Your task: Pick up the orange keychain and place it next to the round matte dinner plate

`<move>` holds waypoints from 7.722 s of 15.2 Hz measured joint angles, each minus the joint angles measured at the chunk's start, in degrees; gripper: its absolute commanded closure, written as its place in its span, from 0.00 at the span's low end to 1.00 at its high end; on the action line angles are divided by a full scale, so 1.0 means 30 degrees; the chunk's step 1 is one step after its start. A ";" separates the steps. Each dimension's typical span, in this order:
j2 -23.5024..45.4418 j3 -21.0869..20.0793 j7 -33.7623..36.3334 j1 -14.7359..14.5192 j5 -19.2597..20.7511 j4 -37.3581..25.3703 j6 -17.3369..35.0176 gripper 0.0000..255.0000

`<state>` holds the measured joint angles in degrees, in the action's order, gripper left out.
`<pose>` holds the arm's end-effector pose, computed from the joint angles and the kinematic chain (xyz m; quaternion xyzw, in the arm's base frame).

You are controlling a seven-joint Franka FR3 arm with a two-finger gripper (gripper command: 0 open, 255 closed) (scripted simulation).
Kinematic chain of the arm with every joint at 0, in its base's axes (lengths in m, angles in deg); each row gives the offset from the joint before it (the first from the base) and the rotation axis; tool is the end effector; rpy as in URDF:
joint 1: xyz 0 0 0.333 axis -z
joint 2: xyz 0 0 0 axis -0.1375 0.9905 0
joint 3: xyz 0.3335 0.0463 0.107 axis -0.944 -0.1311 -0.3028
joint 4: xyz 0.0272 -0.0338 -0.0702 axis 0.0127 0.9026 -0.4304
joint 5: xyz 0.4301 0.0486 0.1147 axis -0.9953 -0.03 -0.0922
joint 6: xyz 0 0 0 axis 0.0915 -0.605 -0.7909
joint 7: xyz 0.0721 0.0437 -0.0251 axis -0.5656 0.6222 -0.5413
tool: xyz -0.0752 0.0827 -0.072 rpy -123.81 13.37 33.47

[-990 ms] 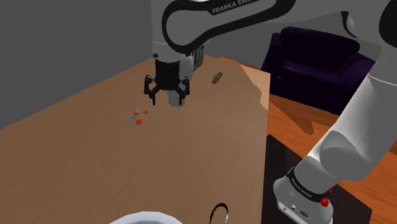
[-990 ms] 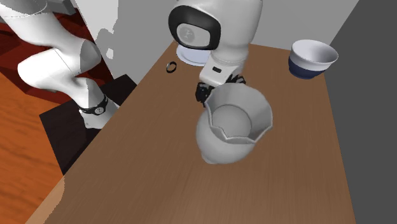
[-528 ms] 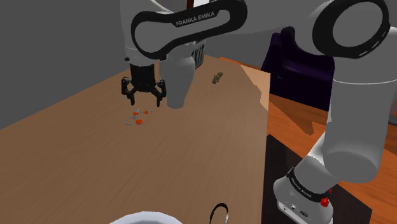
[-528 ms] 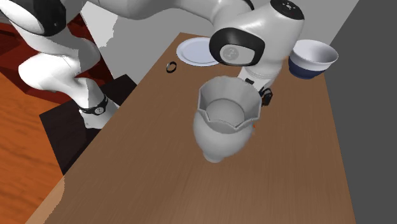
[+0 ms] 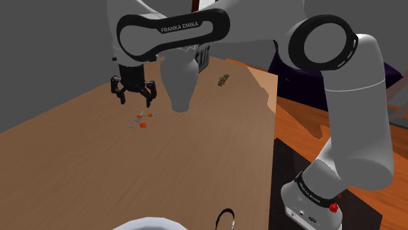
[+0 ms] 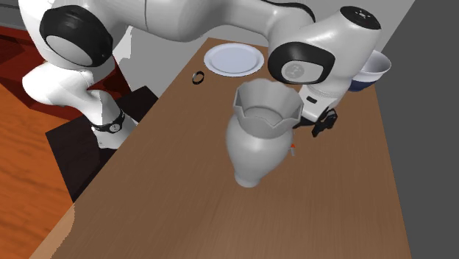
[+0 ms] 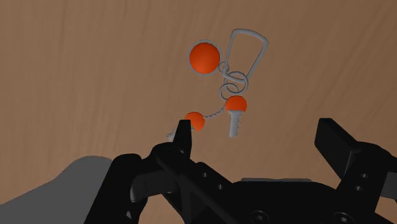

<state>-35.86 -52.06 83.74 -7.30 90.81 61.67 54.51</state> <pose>0.6622 0.4391 0.3741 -0.9400 0.3402 0.0231 0.0079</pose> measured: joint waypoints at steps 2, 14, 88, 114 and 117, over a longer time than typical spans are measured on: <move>-0.0257 0.0051 0.0126 -0.0032 0.0085 0.0423 0.0536 0.00; -0.0688 0.0348 0.0486 -0.0549 0.0013 0.1166 0.1570 1.00; -0.1915 0.3876 0.7396 -0.4985 0.5435 0.4381 0.3183 0.00; -0.1993 0.3927 0.7257 -0.4870 0.5444 0.4337 0.3139 1.00; -0.2308 0.3847 0.7025 -0.4860 0.5275 0.4085 0.2613 1.00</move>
<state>-42.78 -40.52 104.81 -21.87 106.63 73.92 62.35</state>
